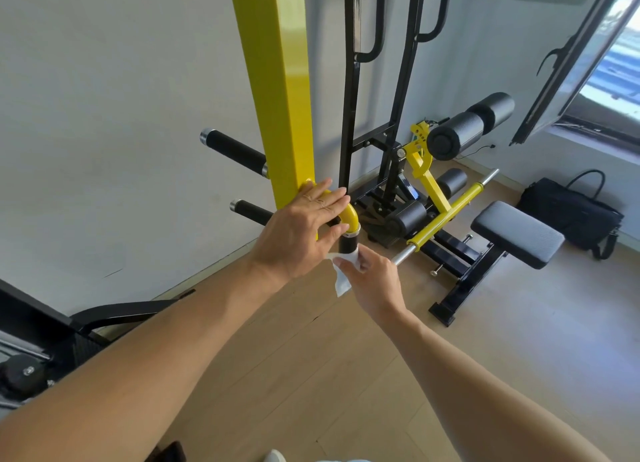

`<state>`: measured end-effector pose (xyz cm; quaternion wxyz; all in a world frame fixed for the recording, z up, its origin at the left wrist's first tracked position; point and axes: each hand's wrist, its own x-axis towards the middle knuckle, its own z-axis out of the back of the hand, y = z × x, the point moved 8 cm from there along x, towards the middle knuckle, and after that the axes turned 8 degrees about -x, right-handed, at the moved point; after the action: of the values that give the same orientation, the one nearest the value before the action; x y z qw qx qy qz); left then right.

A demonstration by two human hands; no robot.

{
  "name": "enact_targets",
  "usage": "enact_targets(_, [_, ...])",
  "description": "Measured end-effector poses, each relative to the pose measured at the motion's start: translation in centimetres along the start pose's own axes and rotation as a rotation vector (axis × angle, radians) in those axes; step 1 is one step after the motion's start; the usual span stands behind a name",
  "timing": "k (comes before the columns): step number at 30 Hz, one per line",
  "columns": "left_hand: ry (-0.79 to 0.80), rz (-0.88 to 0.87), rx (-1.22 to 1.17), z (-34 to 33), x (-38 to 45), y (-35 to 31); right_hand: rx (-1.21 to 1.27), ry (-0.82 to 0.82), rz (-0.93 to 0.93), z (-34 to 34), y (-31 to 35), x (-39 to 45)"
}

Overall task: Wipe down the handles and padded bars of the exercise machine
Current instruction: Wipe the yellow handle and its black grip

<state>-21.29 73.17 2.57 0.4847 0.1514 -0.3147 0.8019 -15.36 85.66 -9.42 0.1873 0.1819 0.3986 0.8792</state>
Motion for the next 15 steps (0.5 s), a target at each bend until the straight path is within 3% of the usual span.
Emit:
enact_targets(5, [-0.047, 0.007, 0.005, -0.3, 0.0, -0.2, 0.139, -0.149, 0.055, 2.5, 2.6, 0.7])
enact_targets(11, [-0.065, 0.0, -0.007, -0.2, 0.1, 0.0, -0.035, 0.031, -0.053, -0.7, -0.8, 0.3])
enact_targets(15, [-0.051, -0.009, -0.035, -0.2, 0.1, 0.1, 0.036, -0.067, -0.015, 0.5, 0.5, 0.7])
